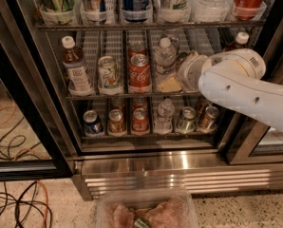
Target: Pick orange can from middle shelf of fridge
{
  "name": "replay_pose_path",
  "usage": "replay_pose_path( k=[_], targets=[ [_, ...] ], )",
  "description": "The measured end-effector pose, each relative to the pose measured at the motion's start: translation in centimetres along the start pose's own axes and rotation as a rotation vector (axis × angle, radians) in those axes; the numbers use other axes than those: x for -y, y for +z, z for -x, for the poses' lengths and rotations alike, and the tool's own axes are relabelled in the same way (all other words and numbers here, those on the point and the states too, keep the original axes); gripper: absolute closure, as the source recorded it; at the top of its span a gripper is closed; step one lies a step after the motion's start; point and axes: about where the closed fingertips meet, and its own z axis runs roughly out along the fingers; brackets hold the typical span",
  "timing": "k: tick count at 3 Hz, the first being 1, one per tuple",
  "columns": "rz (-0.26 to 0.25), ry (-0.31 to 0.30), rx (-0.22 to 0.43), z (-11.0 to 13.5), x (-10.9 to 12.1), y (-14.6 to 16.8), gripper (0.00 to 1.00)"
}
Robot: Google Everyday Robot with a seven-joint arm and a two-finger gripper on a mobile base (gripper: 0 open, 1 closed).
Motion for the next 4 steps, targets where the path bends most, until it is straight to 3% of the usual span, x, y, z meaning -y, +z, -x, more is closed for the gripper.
replay_pose_path(
  k=[2,4],
  targets=[
    [0.0,0.0,0.0,0.4,0.2,-0.3,0.0],
    [-0.029,0.021,-0.02,-0.5,1.3,-1.7,0.0]
  ],
)
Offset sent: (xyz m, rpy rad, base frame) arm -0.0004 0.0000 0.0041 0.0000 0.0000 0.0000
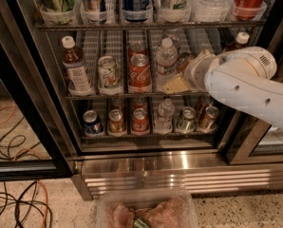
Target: Pick orange can from middle shelf of fridge
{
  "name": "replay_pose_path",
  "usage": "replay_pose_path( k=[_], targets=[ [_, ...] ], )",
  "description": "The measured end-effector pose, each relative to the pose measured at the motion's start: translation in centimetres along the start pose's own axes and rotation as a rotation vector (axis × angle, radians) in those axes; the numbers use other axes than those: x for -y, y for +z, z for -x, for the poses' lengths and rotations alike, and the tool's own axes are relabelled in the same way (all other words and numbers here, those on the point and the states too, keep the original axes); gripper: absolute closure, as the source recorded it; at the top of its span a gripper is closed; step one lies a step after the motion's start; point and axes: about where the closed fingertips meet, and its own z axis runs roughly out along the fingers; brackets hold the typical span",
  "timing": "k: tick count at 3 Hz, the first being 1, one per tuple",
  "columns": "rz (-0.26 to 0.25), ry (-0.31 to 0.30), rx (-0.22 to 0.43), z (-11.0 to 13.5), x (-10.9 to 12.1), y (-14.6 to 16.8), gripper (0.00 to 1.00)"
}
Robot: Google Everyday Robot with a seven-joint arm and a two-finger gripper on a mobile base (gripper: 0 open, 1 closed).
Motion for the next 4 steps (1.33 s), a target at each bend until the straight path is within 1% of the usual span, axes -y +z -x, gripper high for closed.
replay_pose_path(
  k=[1,2,3,4],
  targets=[
    [-0.072,0.002,-0.065,-2.8,1.4,-5.1,0.0],
    [-0.109,0.025,-0.123,-4.8,-1.0,-10.9,0.0],
    [-0.122,0.054,-0.155,-6.0,-3.3,-13.9,0.0],
    [-0.128,0.07,-0.174,-6.7,-4.8,-15.5,0.0]
  ],
)
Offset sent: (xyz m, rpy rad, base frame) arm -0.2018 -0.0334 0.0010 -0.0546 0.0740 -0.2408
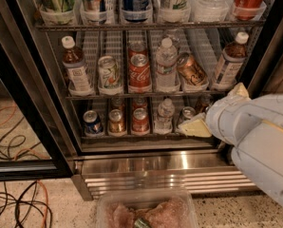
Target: Pick orange can from middle shelf of fridge
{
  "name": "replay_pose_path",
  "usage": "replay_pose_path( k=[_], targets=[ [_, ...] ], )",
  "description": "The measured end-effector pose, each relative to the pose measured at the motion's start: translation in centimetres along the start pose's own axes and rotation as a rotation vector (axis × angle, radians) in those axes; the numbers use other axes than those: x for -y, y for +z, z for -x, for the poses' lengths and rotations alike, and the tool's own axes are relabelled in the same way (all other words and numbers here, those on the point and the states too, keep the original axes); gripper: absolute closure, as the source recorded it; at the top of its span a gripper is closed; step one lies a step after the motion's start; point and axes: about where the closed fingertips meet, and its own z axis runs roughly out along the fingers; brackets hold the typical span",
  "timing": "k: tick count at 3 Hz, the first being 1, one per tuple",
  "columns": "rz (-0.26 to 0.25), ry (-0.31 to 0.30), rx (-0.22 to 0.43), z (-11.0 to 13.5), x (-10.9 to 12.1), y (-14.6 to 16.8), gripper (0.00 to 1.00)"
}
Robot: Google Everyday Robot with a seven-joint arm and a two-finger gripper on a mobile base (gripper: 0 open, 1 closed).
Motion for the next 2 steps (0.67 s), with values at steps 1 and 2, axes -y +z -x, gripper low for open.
replay_pose_path(
  k=[1,2],
  targets=[
    [-0.007,0.018,-0.023,-1.34,-1.76,-1.74,0.0],
    [-0.007,0.018,-0.023,-1.35,-1.76,-1.74,0.0]
  ],
)
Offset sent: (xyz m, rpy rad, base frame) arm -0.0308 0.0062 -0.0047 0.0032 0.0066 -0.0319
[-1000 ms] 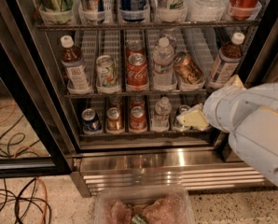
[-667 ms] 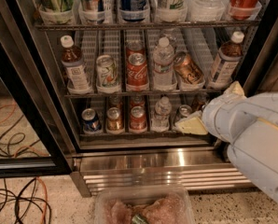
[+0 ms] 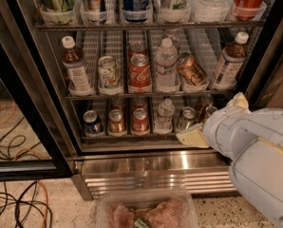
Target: Pick orange can from middle shelf of fridge
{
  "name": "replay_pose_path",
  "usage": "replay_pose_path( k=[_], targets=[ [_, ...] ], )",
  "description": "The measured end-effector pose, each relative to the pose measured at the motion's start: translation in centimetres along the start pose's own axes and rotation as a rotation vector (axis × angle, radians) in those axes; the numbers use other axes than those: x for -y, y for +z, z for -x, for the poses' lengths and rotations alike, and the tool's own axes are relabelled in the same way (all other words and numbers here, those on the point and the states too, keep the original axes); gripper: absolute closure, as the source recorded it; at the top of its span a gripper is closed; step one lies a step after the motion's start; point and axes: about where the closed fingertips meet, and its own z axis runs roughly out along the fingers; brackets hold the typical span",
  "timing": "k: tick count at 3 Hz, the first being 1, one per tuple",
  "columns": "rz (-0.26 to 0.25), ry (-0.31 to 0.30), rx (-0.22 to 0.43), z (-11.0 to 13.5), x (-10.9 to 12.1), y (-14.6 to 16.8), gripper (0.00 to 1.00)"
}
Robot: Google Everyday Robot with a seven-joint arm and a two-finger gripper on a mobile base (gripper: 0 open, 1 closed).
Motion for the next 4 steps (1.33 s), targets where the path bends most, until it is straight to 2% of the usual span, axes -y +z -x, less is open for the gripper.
replay_pose_path(
  k=[1,2,3,4],
  targets=[
    [0.03,0.088,0.032,-1.0,-0.6,-0.5,0.0],
    [0.052,0.213,0.043,-1.1,-0.6,0.4,0.0],
    [0.052,0.214,0.043,-1.1,-0.6,0.4,0.0],
    [0.074,0.283,0.043,-0.7,-1.0,1.2,0.0]
  ],
)
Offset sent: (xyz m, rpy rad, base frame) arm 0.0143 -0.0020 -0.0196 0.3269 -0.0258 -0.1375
